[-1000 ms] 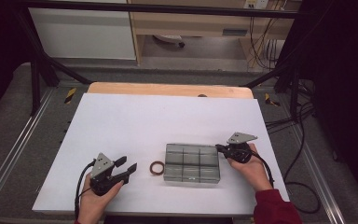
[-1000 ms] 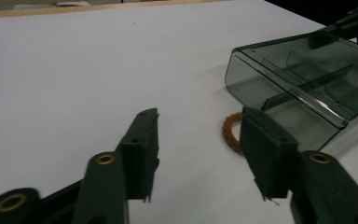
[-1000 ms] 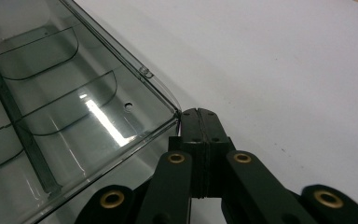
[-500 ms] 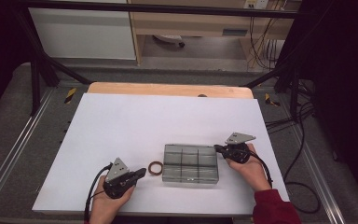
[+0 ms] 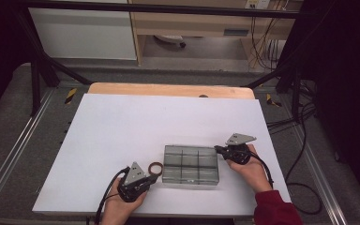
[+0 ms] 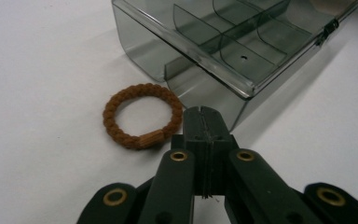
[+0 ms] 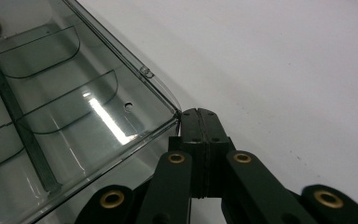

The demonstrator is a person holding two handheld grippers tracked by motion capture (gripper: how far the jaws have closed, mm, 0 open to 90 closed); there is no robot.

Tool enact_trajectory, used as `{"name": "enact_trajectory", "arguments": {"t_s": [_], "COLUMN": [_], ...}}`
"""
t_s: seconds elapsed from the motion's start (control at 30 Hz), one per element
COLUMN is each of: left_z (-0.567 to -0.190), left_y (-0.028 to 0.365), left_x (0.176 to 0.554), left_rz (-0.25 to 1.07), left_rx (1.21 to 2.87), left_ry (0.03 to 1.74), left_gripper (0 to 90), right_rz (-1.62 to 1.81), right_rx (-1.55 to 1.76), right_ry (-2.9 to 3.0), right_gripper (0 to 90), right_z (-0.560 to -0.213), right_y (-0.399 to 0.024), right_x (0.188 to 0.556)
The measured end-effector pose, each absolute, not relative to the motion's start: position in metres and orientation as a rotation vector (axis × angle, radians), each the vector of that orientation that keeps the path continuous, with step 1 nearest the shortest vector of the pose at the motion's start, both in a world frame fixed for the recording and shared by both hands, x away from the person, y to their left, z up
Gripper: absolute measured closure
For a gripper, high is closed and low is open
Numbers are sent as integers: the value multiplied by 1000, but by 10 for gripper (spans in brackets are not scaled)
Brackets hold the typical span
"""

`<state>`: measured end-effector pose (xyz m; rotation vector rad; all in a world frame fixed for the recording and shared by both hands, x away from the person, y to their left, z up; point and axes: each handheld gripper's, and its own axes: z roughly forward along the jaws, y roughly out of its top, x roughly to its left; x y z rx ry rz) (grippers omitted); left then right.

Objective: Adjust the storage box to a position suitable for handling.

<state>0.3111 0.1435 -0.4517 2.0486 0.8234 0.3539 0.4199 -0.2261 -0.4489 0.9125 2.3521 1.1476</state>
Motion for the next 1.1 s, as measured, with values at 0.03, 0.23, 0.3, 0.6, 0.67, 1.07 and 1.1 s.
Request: {"name": "enact_trajectory", "arguments": {"t_s": [0.03,0.23,0.3,0.6,0.67,1.07,1.1], "left_z": [-452,-453,-454,-456,-456,-457,-457], "left_y": [143,141,141,142,143,144,143], "left_x": [311,309,309,308,307,307,307], "left_rz": [350,345,341,327,325,303,304], "left_rx": [2052,2064,2067,2070,2069,2068,2067], "left_ry": [822,813,810,806,806,818,817], "left_gripper": [899,899,898,898,898,899,899], "right_rz": [1149,1156,1156,1160,1161,1186,1187], "right_rx": [911,906,895,891,899,916,916], "right_ry": [2353,2361,2364,2368,2370,2367,2368], "right_gripper": [900,900,900,900,900,900,900], "right_z": [-449,-449,-449,-449,-449,-450,-450], "right_y": [-226,-222,-220,-218,-218,-220,-220], "right_x": [420,418,417,416,416,417,417]}}
